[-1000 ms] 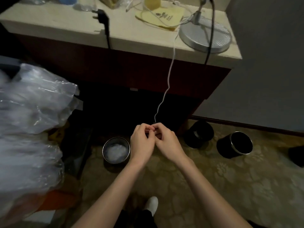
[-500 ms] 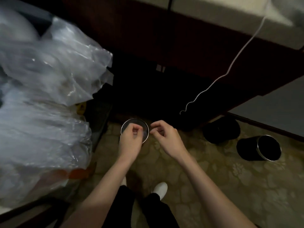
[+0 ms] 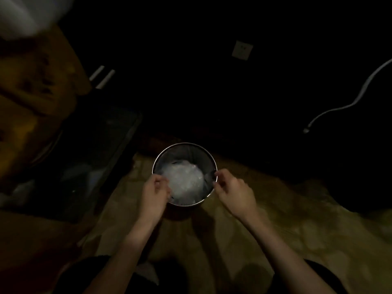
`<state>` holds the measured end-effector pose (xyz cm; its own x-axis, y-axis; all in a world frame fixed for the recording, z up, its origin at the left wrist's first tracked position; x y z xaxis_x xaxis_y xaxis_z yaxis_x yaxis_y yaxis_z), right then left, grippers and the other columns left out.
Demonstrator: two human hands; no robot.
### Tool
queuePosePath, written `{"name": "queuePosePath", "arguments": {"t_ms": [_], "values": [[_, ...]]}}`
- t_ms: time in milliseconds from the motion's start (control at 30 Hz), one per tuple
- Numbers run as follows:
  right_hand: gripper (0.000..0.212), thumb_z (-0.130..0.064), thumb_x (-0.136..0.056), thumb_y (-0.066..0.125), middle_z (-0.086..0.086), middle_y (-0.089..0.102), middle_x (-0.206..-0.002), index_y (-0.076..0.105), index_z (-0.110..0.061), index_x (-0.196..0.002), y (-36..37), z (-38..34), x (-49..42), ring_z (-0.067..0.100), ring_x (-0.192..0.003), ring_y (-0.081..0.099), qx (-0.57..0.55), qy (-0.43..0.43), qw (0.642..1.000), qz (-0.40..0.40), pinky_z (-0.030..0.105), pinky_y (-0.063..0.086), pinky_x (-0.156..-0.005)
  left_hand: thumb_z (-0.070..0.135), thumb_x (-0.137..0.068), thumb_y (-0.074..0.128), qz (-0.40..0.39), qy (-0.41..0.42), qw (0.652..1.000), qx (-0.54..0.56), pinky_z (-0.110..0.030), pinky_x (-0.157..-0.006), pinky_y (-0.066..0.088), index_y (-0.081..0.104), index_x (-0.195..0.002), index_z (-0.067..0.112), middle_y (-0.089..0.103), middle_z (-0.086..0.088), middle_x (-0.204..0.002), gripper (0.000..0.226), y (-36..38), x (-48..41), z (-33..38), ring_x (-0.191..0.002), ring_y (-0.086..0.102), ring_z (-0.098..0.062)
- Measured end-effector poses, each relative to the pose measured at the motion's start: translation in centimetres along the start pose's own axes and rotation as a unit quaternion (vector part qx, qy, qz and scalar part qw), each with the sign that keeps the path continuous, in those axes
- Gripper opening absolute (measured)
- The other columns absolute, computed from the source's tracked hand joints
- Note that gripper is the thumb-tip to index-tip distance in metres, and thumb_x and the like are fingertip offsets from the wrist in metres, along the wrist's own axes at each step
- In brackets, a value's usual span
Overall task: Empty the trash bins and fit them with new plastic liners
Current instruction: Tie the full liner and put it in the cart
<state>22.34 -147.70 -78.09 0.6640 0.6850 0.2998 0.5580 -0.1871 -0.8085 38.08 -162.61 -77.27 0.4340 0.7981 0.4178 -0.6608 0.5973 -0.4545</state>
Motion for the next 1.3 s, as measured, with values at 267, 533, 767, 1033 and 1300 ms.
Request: {"name": "queuePosePath", "arguments": {"t_ms": [267,533,767,1033,1300], "values": [[0.023,-0.034,-0.099,0.047,0.015,0.071,-0.095,0.054,-0.018,-0.115,13.0,9.4,-9.8,0.038,-0.090,0.067,-0.015,0.004,0.998,0.059,0.041,0.049,-0.070,0.041,-0.100,0.041,-0.048,0.012,0.889,-0.456,-0.040,-0.092,0.045,0.048,-0.127,0.008,0.057,-0.022,-0.130,0.043,2.6,-14.6,-6.9,-0.120,0.055,-0.038],[0.030,-0.044,-0.101,0.035,0.012,0.069,-0.104,0.047,-0.031,-0.126,13.1,8.2,-8.7,0.037,-0.096,0.063,-0.060,0.055,0.995,0.062,0.036,0.040,-0.069,0.036,-0.102,0.038,-0.071,0.108,0.858,-0.497,-0.038,-0.079,0.048,0.053,-0.104,0.013,0.065,-0.020,-0.111,0.028,0.8,-16.8,-6.9,-0.103,0.063,-0.036],[0.033,-0.048,-0.102,0.031,0.011,0.069,-0.102,0.044,-0.034,-0.129,13.4,8.8,-8.5,0.036,-0.096,0.064,-0.022,0.065,0.995,0.069,0.037,0.040,-0.070,0.034,-0.098,0.046,-0.061,0.121,0.813,-0.566,-0.036,-0.083,0.051,0.063,-0.117,0.010,0.064,-0.018,-0.121,0.036,2.2,-19.0,-6.5,-0.108,0.063,-0.035],[0.034,-0.046,-0.103,0.031,0.016,0.067,-0.108,0.045,-0.029,-0.127,12.5,8.5,-9.1,0.038,-0.101,0.063,-0.019,0.054,0.997,0.048,0.040,0.046,-0.078,0.024,-0.093,0.050,-0.077,0.110,0.803,-0.581,-0.036,-0.088,0.051,0.059,-0.122,0.007,0.060,-0.019,-0.127,0.035,2.4,-18.8,-5.0,-0.113,0.061,-0.035],[0.035,-0.042,-0.103,0.034,0.019,0.066,-0.114,0.046,-0.024,-0.130,11.7,8.0,-8.7,0.039,-0.106,0.061,-0.036,0.070,0.997,0.027,0.042,0.047,-0.084,0.020,-0.092,0.051,-0.082,0.100,0.802,-0.583,-0.036,-0.089,0.050,0.058,-0.123,0.006,0.059,-0.019,-0.128,0.035,2.7,-18.5,-4.7,-0.115,0.060,-0.034]]}}
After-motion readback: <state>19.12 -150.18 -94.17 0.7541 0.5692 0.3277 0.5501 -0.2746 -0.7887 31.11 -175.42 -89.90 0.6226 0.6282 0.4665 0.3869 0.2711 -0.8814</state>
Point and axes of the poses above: each hand's wrist, its own x-axis away from the middle knuckle, its own y-axis out of the palm, z = x × y, the point moved 2 cm from there along -x, towards the middle knuckle
